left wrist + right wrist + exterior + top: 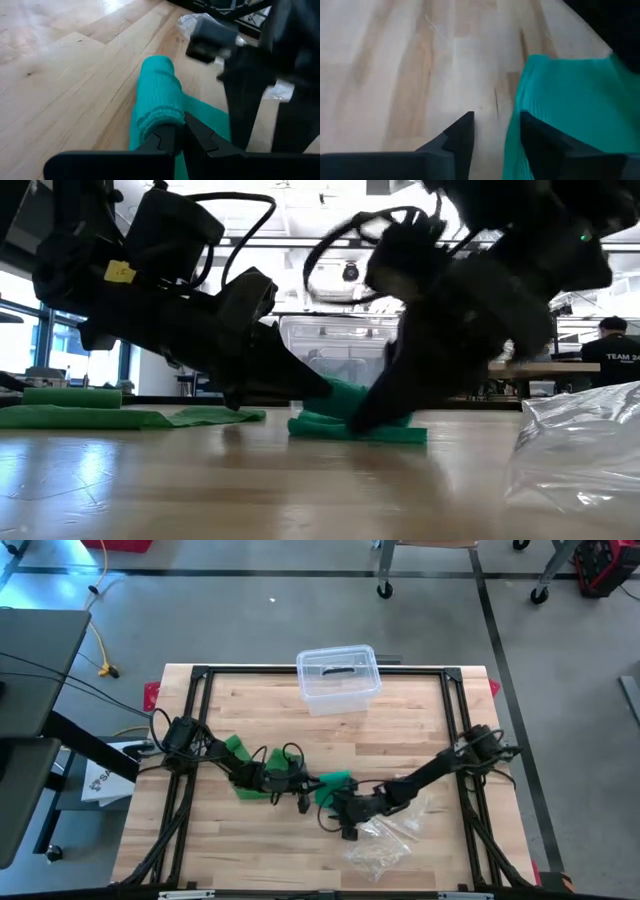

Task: Roll bandage
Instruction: Roll the blue bandage

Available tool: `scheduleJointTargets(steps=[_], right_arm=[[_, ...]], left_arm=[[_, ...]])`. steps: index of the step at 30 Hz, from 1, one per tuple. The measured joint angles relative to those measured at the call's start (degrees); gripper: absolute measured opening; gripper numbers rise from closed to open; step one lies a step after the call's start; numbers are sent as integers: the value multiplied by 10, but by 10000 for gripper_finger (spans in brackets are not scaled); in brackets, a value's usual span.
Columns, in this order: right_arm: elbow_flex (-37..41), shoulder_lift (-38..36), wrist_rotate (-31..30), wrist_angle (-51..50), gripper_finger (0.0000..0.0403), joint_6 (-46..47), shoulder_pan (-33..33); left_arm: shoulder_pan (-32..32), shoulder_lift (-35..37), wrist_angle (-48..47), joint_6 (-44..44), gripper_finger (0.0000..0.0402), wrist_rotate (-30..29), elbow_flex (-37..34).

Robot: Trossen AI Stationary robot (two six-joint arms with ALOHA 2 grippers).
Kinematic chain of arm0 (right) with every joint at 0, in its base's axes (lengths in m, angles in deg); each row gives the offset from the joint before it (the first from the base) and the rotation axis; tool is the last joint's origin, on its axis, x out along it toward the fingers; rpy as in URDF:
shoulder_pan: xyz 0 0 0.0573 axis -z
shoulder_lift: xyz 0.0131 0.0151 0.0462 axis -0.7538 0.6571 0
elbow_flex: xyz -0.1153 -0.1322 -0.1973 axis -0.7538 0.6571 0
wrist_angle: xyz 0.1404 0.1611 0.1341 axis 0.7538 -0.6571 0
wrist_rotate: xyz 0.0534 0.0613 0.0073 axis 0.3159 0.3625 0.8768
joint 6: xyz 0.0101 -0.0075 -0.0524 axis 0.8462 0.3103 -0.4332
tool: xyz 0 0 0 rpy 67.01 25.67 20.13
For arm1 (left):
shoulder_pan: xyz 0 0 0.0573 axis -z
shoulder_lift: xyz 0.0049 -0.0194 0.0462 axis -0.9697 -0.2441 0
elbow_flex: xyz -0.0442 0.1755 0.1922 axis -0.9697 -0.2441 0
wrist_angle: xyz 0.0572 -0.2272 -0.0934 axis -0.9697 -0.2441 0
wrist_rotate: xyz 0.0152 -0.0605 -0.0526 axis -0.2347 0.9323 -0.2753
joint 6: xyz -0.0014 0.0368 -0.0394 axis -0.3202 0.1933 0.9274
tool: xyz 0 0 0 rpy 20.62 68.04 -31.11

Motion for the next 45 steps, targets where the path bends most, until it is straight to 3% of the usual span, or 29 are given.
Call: scheduleJointTargets(steps=[4, 10, 18, 26, 30, 38, 45], right_arm=[[-54, 39, 15, -55, 108, 8, 7], [-52, 20, 20, -73, 11, -1, 9], [-71, 18, -25, -104, 1, 57, -48], [-155, -41, -113, -298, 0, 66, -94], [-188, -51, -121, -296, 0, 39, -99], [-166, -51, -129, -289, 0, 58, -86], [-155, -50, -130, -278, 0, 85, -88]], left_arm=[[0, 0, 2, 0, 7, 0, 0], [3, 0, 1, 0, 7, 0, 0], [11, -1, 9, -4, 7, 11, -1], [18, -1, -3, 5, 7, 67, -1], [21, -1, -3, 10, 8, 72, 0], [34, 0, -7, -3, 44, 176, 0], [54, 0, -19, -15, 77, 181, 0]])
